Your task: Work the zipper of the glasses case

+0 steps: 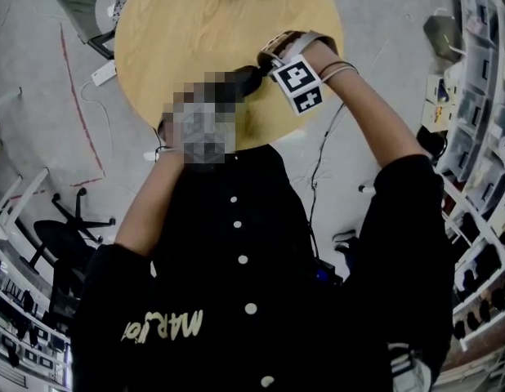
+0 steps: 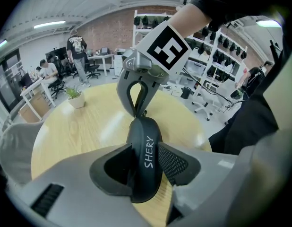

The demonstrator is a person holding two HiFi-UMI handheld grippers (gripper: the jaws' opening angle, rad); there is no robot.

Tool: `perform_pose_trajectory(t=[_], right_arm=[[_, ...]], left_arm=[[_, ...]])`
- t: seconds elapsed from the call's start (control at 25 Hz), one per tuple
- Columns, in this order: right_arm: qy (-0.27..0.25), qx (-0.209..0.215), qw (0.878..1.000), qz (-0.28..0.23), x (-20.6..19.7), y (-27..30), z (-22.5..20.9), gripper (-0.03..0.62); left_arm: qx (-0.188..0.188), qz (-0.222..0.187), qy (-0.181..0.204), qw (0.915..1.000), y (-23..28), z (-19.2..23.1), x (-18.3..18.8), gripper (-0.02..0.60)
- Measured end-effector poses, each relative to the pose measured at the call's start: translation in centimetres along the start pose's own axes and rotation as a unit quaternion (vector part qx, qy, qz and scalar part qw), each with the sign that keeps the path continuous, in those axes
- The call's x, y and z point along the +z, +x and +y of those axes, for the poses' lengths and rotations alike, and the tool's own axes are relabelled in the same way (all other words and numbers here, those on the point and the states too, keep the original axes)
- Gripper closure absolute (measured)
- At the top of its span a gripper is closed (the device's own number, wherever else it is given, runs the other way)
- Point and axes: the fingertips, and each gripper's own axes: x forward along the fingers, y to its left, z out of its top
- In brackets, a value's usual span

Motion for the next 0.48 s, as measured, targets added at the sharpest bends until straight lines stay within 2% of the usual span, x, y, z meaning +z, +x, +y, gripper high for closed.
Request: perform_pose_trajectory(t=[0.32,0.48], right_arm=[[0.04,-0.008,0.999,0.011,-0.1,-0.1,1.8,0.589],[0.075,-0.029,0.997,0.016,0.0,-0.4,2.4,0.589]], left_arm=[[-0.007,0.014,0.003,0.9999,-0.2,-0.1,-0.1,0.408],[-0.01,0.017,0.011,0.9998,-0.2,-0.2,0.1,0.408]])
